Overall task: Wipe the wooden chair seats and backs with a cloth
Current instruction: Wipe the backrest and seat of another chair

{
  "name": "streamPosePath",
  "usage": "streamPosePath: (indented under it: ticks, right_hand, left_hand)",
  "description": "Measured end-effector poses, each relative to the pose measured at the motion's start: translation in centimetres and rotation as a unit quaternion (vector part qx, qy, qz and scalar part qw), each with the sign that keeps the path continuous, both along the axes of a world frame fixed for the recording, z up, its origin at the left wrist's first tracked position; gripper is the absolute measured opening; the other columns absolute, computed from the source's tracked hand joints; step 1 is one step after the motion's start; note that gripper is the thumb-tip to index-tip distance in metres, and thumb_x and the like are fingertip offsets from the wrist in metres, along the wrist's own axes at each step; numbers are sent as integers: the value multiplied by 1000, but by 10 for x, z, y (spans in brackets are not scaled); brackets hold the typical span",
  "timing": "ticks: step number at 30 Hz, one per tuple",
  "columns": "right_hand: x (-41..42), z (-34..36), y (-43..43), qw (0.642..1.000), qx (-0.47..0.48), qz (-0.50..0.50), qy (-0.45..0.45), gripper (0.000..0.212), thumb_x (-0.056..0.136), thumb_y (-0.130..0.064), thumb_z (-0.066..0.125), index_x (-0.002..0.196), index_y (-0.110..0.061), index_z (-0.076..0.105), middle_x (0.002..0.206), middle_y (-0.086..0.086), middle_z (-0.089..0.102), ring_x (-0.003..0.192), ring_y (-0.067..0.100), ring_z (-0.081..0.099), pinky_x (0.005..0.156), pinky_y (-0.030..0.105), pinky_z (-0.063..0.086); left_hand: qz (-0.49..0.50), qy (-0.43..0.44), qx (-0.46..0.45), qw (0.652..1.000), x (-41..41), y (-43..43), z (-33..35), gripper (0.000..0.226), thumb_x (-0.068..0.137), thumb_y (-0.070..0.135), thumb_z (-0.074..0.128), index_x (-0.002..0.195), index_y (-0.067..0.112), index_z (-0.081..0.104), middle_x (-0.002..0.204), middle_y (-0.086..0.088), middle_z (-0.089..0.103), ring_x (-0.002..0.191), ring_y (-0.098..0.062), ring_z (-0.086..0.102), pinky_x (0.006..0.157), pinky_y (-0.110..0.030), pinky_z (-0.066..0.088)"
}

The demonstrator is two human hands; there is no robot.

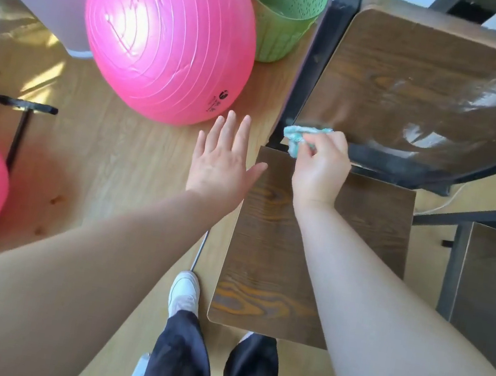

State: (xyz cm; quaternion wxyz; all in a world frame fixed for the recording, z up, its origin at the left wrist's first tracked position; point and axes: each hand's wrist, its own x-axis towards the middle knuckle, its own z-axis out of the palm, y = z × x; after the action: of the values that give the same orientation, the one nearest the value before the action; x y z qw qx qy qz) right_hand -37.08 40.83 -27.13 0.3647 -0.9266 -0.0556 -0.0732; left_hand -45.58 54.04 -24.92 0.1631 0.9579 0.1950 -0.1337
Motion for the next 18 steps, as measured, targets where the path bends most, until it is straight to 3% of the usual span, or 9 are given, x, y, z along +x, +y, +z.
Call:
streamPosePath:
  ticks: [8,18]
  right_hand:
    - [-19,7,-19,999,0,33,16,4,85,-5,69,89,-6,70,101,6,61,89,17,63,77,32,56]
    - [-21,89,-61,992,80,11,-101,10,84,-1,72,94,-4,72,100,7,62,92,13,62,79,12,50]
  left_hand:
    - [1,-18,-8,1000,-2,-12,8,78,100,58,32,158,23,-6,167,-3,-7,153,-20,-8,124,-44,0]
    - [-15,-63,1,998,11,-53,31,80,98,61,30,157,23,-10,166,-2,-9,152,-18,-11,124,-42,-1]
